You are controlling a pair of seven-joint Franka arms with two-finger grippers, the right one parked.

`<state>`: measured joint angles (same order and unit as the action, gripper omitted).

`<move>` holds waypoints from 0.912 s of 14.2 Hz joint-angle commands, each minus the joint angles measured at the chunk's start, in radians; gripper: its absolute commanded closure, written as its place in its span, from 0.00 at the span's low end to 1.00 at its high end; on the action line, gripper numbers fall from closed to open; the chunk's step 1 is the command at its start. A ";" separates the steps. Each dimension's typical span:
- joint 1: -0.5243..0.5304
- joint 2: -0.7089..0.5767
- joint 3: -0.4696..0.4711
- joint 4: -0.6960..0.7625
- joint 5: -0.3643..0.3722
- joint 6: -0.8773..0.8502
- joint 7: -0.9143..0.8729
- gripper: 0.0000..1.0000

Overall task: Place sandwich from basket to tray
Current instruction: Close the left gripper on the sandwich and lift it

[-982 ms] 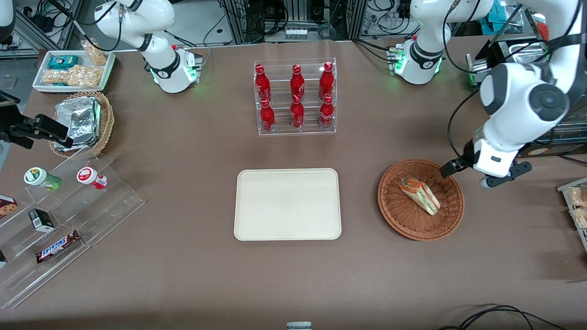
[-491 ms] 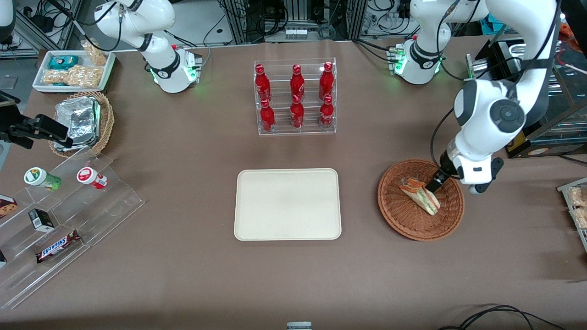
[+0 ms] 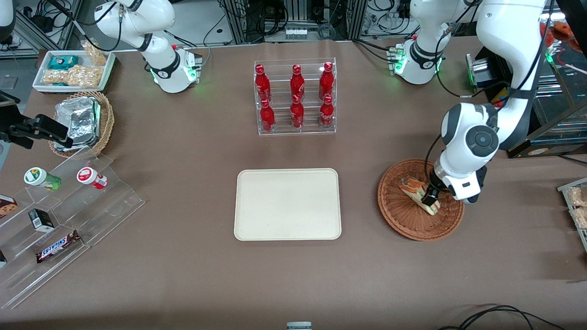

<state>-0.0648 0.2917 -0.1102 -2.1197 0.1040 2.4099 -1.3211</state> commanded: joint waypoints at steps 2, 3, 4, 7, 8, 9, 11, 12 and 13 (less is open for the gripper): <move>-0.003 0.055 -0.014 0.046 0.003 0.005 -0.041 0.11; -0.001 0.053 -0.014 0.040 -0.010 0.008 -0.044 0.45; 0.000 0.050 -0.014 0.037 -0.015 0.005 -0.040 0.72; 0.003 0.038 -0.014 0.050 -0.015 -0.041 -0.029 0.91; 0.003 0.026 -0.014 0.064 -0.013 -0.086 -0.024 0.91; 0.002 0.012 -0.014 0.082 -0.013 -0.141 -0.007 0.91; -0.003 0.006 -0.041 0.174 -0.015 -0.280 0.039 0.91; 0.000 0.013 -0.080 0.238 -0.015 -0.352 0.060 0.94; 0.000 0.017 -0.095 0.280 -0.013 -0.385 0.089 0.99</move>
<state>-0.0631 0.3120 -0.1622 -1.9353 0.0957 2.1251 -1.2769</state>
